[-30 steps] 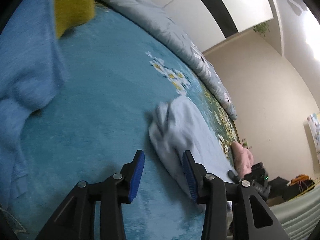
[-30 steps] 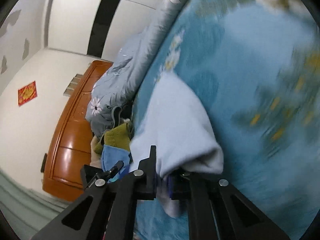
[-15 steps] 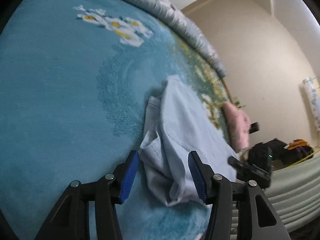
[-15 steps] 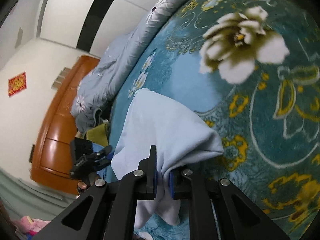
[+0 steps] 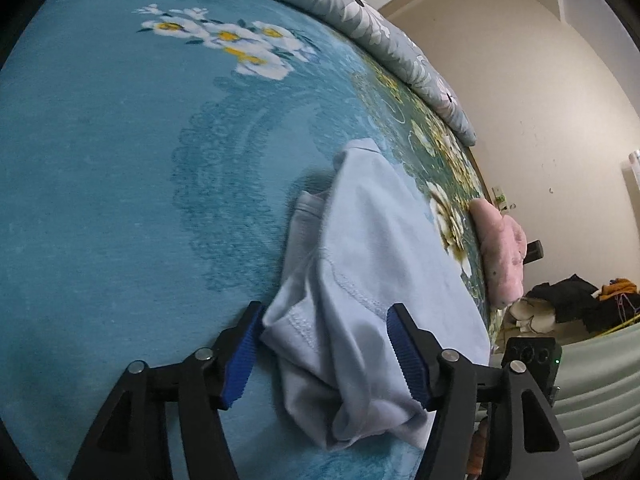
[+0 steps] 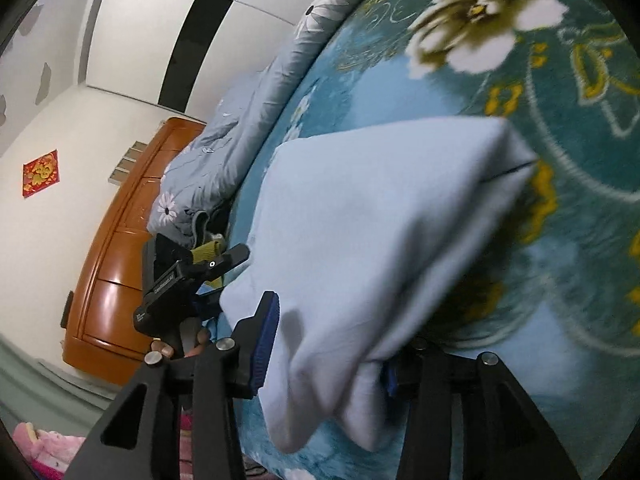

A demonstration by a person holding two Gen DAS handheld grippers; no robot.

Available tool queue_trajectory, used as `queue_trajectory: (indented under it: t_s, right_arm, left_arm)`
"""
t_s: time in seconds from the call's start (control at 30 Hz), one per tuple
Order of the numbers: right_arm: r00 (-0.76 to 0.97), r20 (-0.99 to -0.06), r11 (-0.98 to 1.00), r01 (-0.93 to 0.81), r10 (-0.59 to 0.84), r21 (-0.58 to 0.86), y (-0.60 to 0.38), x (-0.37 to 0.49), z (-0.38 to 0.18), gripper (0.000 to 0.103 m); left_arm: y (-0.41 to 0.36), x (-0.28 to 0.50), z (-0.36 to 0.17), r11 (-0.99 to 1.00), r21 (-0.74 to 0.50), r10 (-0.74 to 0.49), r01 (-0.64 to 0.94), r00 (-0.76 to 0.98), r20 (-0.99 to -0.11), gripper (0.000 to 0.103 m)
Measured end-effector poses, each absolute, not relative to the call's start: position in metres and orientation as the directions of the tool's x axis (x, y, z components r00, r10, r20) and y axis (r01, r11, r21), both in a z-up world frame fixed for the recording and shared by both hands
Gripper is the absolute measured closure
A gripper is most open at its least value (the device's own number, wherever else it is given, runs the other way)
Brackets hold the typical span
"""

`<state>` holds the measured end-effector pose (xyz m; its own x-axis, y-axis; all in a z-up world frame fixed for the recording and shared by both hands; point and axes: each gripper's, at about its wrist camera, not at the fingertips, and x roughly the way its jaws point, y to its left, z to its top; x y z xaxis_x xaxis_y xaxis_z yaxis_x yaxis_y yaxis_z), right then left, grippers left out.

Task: Fold clothes
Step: 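Grasp the folded light blue shirt with both grippers and lift it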

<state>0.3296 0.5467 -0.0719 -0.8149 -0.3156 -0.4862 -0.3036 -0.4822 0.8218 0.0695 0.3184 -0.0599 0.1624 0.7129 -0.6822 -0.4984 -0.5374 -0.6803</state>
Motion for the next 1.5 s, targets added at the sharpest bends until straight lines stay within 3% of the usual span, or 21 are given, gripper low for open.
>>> queue_trajectory:
  t_s: [0.07, 0.1, 0.13, 0.37, 0.8, 0.83, 0.87, 0.93, 1.17, 1.5]
  right_arm:
    - [-0.824, -0.479, -0.484, -0.299, -0.304, 0.822, 0.545, 0.327, -0.069, 0.067]
    - [-0.834, -0.463, -0.476, -0.290, -0.299, 0.830, 0.549, 0.326, -0.065, 0.090]
    - [-0.842, -0.451, -0.468, -0.283, -0.297, 0.837, 0.553, 0.327, -0.061, 0.092]
    - [-0.855, -0.453, -0.497, -0.288, -0.251, 0.819, 0.597, 0.350, -0.035, 0.094]
    - [-0.888, -0.401, -0.379, -0.299, -0.226, 0.876, 0.626, 0.395, -0.063, 0.094]
    - [-0.889, -0.398, -0.382, -0.295, -0.225, 0.876, 0.625, 0.397, -0.062, 0.094]
    - [-0.889, -0.400, -0.388, -0.296, -0.223, 0.873, 0.625, 0.398, -0.060, 0.094]
    - [-0.888, -0.404, -0.399, -0.297, -0.218, 0.868, 0.625, 0.400, -0.057, 0.094]
    - [-0.871, -0.437, -0.466, -0.298, -0.225, 0.833, 0.636, 0.402, -0.040, 0.094]
    - [-0.823, -0.557, -0.737, -0.308, -0.110, 0.601, 0.711, 0.421, 0.067, 0.094]
  left_arm:
    - [0.320, 0.073, -0.059, -0.530, -0.686, 0.712, -0.499, 0.177, -0.679, 0.036]
    - [0.321, 0.075, -0.058, -0.527, -0.688, 0.711, -0.499, 0.185, -0.678, 0.036]
    - [0.321, 0.076, -0.058, -0.523, -0.691, 0.711, -0.498, 0.192, -0.677, 0.036]
    - [0.332, 0.095, -0.059, -0.488, -0.717, 0.702, -0.497, 0.265, -0.661, 0.036]
    - [0.367, 0.133, -0.062, -0.461, -0.760, 0.710, -0.458, 0.323, -0.626, 0.036]
    - [0.368, 0.134, -0.062, -0.463, -0.761, 0.715, -0.455, 0.315, -0.624, 0.039]
    - [0.370, 0.134, -0.061, -0.462, -0.763, 0.721, -0.452, 0.310, -0.620, 0.060]
    - [0.373, 0.136, -0.061, -0.465, -0.764, 0.726, -0.447, 0.302, -0.618, 0.085]
    - [0.393, 0.148, -0.046, -0.430, -0.753, 0.740, -0.497, 0.285, -0.610, 0.090]
    - [0.495, 0.173, 0.026, -0.241, -0.766, 0.791, -0.596, 0.337, -0.511, 0.090]
